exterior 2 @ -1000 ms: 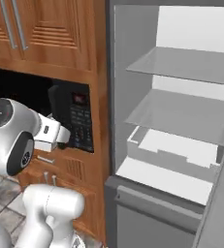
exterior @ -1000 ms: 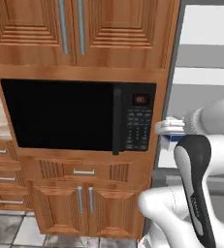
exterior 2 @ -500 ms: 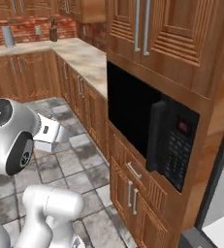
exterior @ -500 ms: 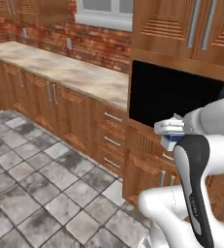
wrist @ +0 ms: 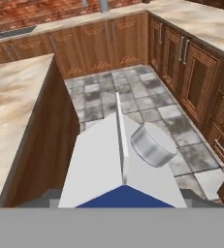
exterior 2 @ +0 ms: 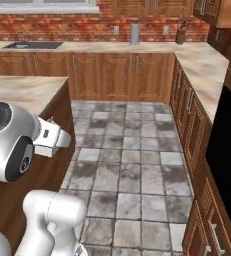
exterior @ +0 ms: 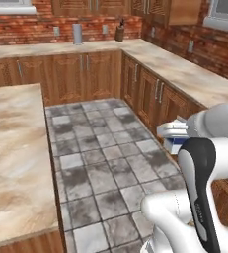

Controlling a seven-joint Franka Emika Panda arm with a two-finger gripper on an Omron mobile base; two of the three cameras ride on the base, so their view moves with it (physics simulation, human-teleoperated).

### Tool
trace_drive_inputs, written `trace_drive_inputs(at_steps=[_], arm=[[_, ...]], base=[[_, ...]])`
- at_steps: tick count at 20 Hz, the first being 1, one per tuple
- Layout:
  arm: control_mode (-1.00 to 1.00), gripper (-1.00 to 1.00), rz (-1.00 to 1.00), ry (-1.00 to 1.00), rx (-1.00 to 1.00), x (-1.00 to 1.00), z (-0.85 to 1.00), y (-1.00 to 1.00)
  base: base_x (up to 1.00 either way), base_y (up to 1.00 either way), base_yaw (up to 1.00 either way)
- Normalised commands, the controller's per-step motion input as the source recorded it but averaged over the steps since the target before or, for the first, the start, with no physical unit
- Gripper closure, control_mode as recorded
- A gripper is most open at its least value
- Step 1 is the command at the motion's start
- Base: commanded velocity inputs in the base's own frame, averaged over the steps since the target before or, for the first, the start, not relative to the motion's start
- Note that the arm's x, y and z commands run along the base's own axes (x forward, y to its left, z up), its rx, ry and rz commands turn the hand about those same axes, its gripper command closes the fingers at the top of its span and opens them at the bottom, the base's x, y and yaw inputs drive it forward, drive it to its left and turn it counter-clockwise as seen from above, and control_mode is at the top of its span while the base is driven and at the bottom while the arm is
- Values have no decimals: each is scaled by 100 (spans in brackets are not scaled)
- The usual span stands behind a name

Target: Take a sugar cube from the saucer and place it inside the coffee. Then, grab milk from the fridge and place it next to the coffee on the counter to sweeten the coffee.

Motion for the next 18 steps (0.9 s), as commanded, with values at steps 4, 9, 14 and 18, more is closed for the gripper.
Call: trace_drive_inputs(at_steps=[4,9,14,18], arm=[[100,100,0,0,0,0,0,0],[100,100,0,0,0,0,0,0],[100,100,0,0,0,0,0,0],[100,100,0,0,0,0,0,0]], base=[[100,-8,40],[100,-25,29],[100,-27,28],[100,-47,25]])
